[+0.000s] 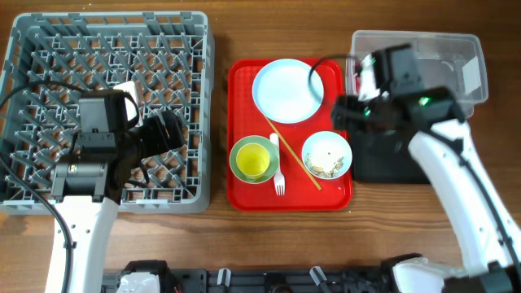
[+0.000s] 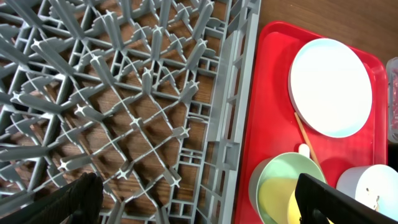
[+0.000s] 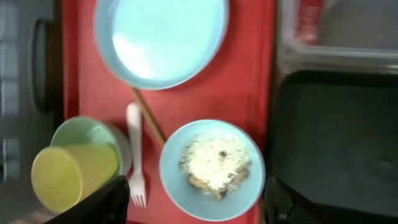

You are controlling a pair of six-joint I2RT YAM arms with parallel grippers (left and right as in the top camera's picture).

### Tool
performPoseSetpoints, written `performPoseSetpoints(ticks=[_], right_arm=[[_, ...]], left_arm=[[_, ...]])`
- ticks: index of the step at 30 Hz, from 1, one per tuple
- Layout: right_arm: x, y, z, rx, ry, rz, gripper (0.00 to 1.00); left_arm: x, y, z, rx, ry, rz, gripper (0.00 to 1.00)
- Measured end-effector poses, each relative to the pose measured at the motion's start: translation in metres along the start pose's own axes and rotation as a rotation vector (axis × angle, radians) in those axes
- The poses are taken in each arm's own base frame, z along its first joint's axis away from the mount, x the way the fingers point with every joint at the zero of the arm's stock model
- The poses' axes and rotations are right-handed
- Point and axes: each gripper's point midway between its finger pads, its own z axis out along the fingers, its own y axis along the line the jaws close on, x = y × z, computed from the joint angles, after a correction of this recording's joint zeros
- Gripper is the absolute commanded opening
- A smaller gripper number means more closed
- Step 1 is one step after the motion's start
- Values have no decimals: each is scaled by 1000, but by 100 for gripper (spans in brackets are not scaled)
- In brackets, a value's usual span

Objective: Sort waste into correct bins and load items into the dishwasher rack
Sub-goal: 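Grasp the blue rice bowl rim with the right gripper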

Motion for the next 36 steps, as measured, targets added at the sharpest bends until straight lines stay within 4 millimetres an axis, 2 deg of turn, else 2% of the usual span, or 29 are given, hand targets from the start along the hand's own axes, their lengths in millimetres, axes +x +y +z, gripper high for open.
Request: performPoseSetpoints(ticks=[4, 6, 8, 15, 23, 30, 34, 36], right_arm=[[26, 31, 11, -45, 25, -112, 68], [38, 38, 21, -50, 50, -146, 65], [50, 42, 33, -50, 78, -172, 60], [83, 43, 77, -28, 171, -203, 55], [102, 46, 109, 0, 262, -217, 46], [115, 40, 129, 48, 321, -183, 16], [112, 35, 130, 90, 304, -142, 6], [111, 32, 130, 108, 297, -119, 4]], left_arm=[[0, 0, 0, 0, 0, 0, 100], [0, 0, 0, 0, 0, 0, 100], [0, 0, 0, 0, 0, 0, 100], [0, 0, 0, 0, 0, 0, 100], [0, 0, 0, 0, 0, 0, 100], [0, 0, 0, 0, 0, 0, 100], [0, 0, 0, 0, 0, 0, 100], [0, 0, 0, 0, 0, 0, 100]])
